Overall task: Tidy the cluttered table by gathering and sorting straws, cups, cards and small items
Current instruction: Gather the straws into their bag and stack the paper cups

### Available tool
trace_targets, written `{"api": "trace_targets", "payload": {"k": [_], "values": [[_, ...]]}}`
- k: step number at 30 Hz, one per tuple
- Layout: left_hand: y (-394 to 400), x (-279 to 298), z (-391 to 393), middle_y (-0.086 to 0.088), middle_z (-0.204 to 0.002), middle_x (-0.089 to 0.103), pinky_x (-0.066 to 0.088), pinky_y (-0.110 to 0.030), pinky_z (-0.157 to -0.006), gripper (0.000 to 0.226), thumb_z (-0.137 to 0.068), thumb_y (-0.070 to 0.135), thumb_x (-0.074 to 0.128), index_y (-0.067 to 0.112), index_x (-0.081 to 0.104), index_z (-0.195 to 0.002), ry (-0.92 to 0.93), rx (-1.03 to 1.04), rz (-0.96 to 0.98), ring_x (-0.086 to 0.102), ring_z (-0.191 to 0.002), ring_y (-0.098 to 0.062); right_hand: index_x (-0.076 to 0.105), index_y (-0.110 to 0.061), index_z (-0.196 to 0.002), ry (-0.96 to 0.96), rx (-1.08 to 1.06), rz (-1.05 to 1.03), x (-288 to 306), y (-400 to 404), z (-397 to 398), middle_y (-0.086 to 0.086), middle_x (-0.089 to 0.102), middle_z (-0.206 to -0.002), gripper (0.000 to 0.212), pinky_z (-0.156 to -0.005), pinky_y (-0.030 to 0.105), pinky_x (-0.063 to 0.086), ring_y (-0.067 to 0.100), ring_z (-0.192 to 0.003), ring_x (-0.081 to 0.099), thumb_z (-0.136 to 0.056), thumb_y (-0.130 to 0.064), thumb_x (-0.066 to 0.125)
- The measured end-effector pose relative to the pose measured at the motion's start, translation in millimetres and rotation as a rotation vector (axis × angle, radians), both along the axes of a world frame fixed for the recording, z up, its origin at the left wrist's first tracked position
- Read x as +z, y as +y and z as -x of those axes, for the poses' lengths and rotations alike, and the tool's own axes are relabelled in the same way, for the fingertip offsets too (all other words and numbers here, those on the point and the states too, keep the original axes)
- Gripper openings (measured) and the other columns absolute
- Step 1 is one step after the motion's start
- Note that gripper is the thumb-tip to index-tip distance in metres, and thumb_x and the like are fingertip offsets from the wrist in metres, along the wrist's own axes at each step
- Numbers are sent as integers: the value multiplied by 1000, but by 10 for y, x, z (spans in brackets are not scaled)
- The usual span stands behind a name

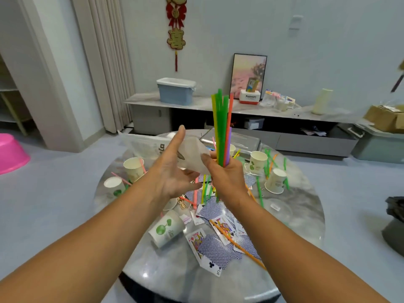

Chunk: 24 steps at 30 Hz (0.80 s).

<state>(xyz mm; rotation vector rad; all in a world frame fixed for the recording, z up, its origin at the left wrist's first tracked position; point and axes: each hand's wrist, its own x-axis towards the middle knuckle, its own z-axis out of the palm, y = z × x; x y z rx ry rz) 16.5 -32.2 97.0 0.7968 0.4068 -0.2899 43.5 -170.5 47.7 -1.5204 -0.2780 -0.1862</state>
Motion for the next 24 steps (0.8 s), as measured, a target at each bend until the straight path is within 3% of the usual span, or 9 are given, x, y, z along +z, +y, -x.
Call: {"api": "trace_targets", "payload": {"k": [5, 7, 9, 10, 14, 16, 19, 22, 24], "values": [[-99, -74, 156, -21, -114, 72, 53, -53, -98, 70, -66, 49, 89, 6, 67, -118, -78, 109, 172, 72, -104, -34, 71, 2, -101, 90, 109, -101, 25, 6, 95, -13, 59, -55, 19, -48, 18, 42, 1, -48, 52, -94, -16, 71], [-143, -110, 180, -21, -125, 68, 51, -50, -103, 72, -73, 43, 86, 8, 62, -131, -90, 174, 207, 66, -115, -33, 73, -4, -102, 104, 147, -114, 13, -4, 123, -7, 57, -54, 17, -47, 25, 38, 10, -46, 45, -93, -17, 72], [-136, -154, 168, -17, -117, 70, 50, -47, -104, 66, -76, 38, 84, 10, 63, -131, -90, 272, 204, 67, -109, -30, 72, -10, -99, 144, 172, -202, -11, -19, 113, -5, 49, -51, 12, -45, 25, 32, 13, -44, 35, -91, -19, 74], [-121, -175, 165, -16, -112, 70, 51, -47, -103, 60, -76, 35, 85, 11, 64, -127, -82, 329, 199, 67, -104, -29, 68, -12, -90, 190, 167, -299, -9, -31, 93, -5, 43, -49, 9, -43, 23, 30, 11, -42, 32, -91, -19, 74], [-123, -332, 145, -15, -106, 68, 49, -50, -105, 37, -80, 32, 83, 12, 63, -104, -42, 449, 192, 65, -106, -30, 43, -22, -58, 448, 112, -879, 13, -110, -76, -7, 26, -50, 47, -39, 21, 30, 8, -39, 25, -101, -32, 60], [-202, -371, 145, -16, -107, 67, 48, -50, -106, 33, -83, 33, 80, 12, 62, -102, -43, 459, 199, 65, -110, -31, 39, -21, -60, 486, 96, -1081, 32, -127, -143, -6, 31, -51, 48, -43, 21, 35, 9, -40, 32, -104, -35, 53], [-338, -408, 130, -19, -111, 69, 50, -53, -104, 34, -84, 32, 79, 10, 64, -105, -57, 463, 224, 67, -105, -31, 37, -20, -65, 485, 52, -1147, 50, -49, -167, -4, 42, -54, 44, -57, 27, 45, 12, -45, 44, -106, -35, 46], [-430, -461, 155, -22, -123, 68, 50, -54, -104, 49, -83, 32, 79, 7, 65, -123, -58, 446, 278, 66, -115, -34, 44, -19, -64, 481, -21, -1069, 22, 38, -159, 0, 55, -59, 45, -80, 34, 55, 16, -56, 59, -105, -37, 47], [-473, -478, 169, -22, -121, 69, 49, -54, -104, 47, -85, 31, 79, 7, 65, -123, -67, 435, 290, 67, -113, -35, 58, -15, -71, 457, -63, -887, -14, 75, -154, 2, 67, -71, 43, -90, 37, 53, 17, -70, 64, -105, -39, 46]]}}
